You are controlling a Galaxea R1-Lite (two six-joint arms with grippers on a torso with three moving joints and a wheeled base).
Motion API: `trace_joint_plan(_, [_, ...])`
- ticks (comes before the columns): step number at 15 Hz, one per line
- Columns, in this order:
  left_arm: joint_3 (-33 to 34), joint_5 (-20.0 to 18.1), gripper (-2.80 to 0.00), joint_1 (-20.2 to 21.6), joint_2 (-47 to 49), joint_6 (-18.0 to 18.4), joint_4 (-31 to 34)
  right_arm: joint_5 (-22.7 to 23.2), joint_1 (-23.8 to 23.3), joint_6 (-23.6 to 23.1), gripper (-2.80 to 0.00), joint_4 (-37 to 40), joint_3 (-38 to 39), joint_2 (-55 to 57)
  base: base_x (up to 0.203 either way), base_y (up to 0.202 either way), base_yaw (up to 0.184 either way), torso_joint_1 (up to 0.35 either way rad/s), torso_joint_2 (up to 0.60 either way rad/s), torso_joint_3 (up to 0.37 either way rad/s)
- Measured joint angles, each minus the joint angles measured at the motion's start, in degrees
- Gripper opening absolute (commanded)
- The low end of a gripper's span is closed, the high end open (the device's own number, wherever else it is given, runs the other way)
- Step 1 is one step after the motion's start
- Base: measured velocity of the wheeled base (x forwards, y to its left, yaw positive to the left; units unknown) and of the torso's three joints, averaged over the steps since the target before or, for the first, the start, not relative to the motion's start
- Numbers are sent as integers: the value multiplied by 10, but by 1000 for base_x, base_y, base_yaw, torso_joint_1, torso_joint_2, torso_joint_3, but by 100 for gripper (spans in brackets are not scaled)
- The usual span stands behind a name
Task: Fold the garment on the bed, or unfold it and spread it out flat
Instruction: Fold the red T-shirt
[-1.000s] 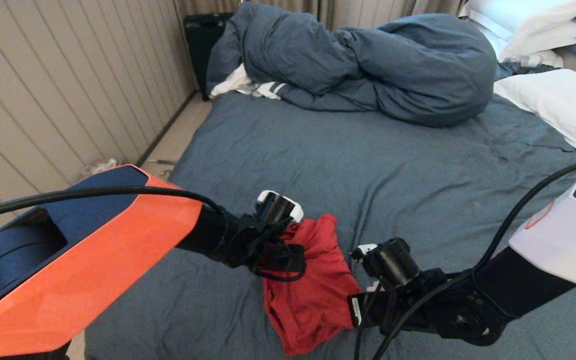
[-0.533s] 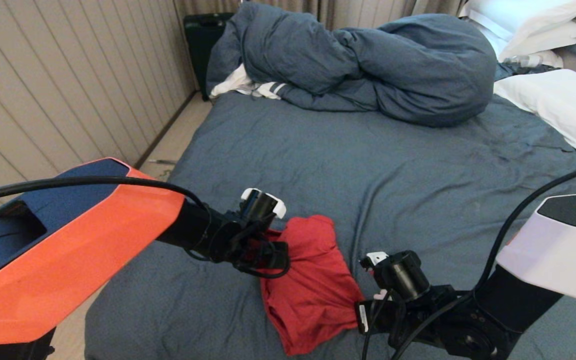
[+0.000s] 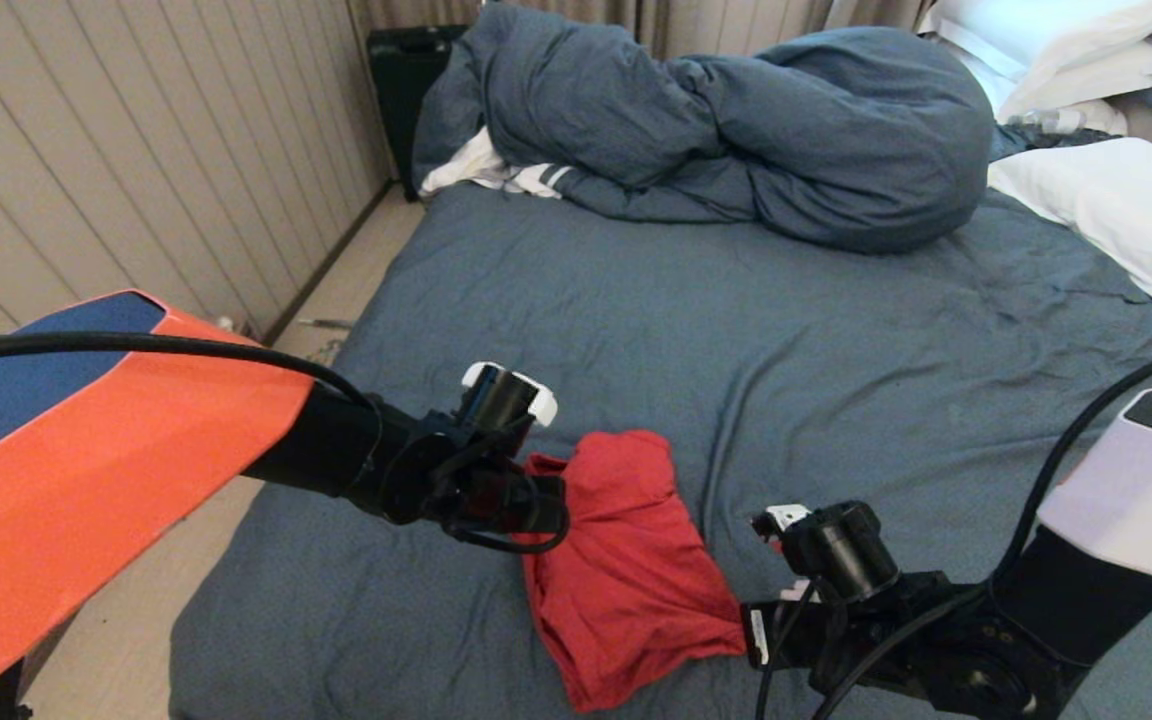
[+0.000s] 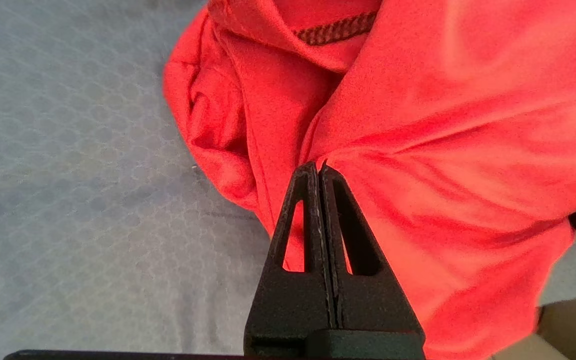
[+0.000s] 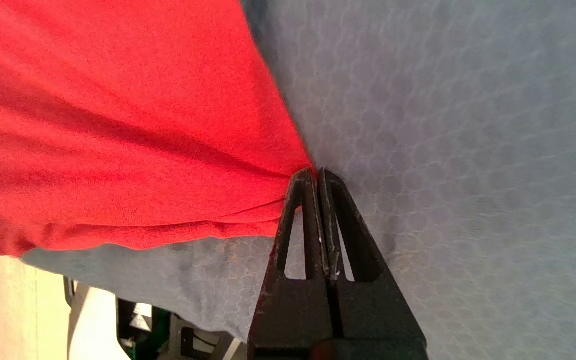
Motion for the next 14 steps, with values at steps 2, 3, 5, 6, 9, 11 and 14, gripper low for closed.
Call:
trace_joint_plan(2, [15,0,-280,-1,-26,0,1,1,0,-2,-280,1,1,-33,0,0,0,0,0,0])
trace_joint_plan(3, [25,0,-280,-4,-43,-1,2,3,0,-4,-280,1,1,-56,0,0,0,0,0,0])
trace_joint_plan(5, [46,2,-280,-27,-69,-4,2,5,0,-16,-280,7,-16,-96,0,0,0,0,0,0])
trace_joint_plan(6, [54,3,-280,-44,-76,-5,1,5,0,-23,-280,17,-40,-109,0,0,0,0,0,0])
trace_joint_plan(9, [62,6,-280,-89,-70,-10,1,12,3,-40,-280,41,-121,-104,0,0,0,0,0,0])
trace_joint_plan(11, [70,24,-280,-126,-59,-20,1,15,7,-46,-280,51,-196,-59,0,0,0,0,0,0])
trace_joint_plan(14, [112,34,-280,-155,-48,-23,-3,30,19,-70,-280,57,-276,10,0,0,0,0,0,0])
